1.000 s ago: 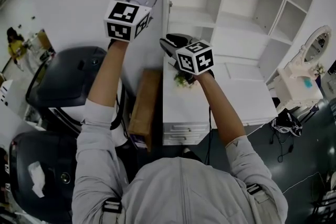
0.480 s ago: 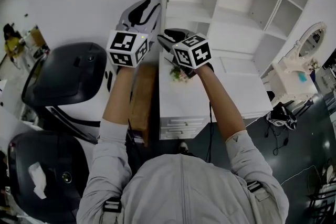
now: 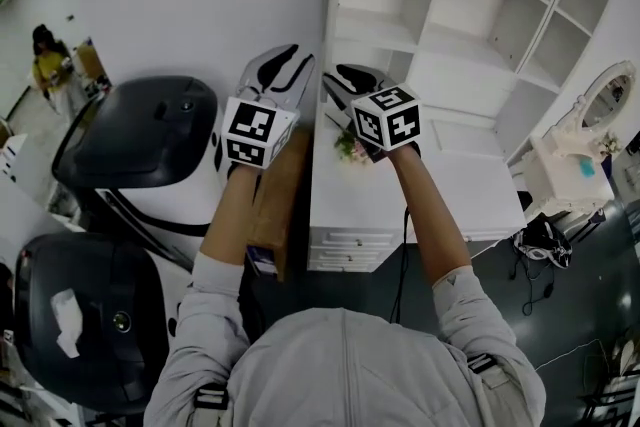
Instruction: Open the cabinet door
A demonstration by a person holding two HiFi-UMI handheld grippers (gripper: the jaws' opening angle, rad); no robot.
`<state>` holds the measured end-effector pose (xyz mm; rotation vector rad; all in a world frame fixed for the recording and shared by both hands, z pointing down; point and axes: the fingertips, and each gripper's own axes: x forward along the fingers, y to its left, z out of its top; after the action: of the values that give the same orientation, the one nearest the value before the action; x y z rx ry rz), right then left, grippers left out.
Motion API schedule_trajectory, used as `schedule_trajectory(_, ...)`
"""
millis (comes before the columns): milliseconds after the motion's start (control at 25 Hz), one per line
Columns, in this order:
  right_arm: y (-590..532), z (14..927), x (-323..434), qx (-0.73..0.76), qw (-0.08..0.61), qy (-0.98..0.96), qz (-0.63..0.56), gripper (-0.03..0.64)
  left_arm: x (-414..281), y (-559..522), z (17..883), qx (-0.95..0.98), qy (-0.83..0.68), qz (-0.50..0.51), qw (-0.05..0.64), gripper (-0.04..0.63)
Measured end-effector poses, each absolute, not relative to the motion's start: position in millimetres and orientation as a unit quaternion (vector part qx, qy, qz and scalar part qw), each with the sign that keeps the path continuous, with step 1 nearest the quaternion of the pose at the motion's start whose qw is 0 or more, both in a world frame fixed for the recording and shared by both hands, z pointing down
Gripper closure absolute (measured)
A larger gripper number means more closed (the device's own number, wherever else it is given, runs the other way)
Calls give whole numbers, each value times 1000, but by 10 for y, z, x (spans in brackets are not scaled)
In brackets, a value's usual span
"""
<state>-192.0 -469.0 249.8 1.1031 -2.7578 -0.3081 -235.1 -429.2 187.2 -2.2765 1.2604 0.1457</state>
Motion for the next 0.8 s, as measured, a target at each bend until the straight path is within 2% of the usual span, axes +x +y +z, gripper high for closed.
schedule_trajectory(200, -4532, 2580, -1541, 373, 61, -921, -98, 487, -2008, -4226, 2270, -852, 459, 4, 252, 496)
schedule_trajectory(360, -4477, 2647, -967, 417, 39, -905, -70, 530, -1687, -4161, 2601, -855, 456, -39, 244, 515)
schedule_trajectory(640, -4229, 2994, -14, 481, 55, -873, -56, 615, -1277, -4012, 2956, -872, 447, -37, 197, 565)
schedule_trajectory(800, -3973, 3101, 327, 496, 67, -863, -67, 615, -1125, -3873, 3070, -880, 440, -33, 179, 578)
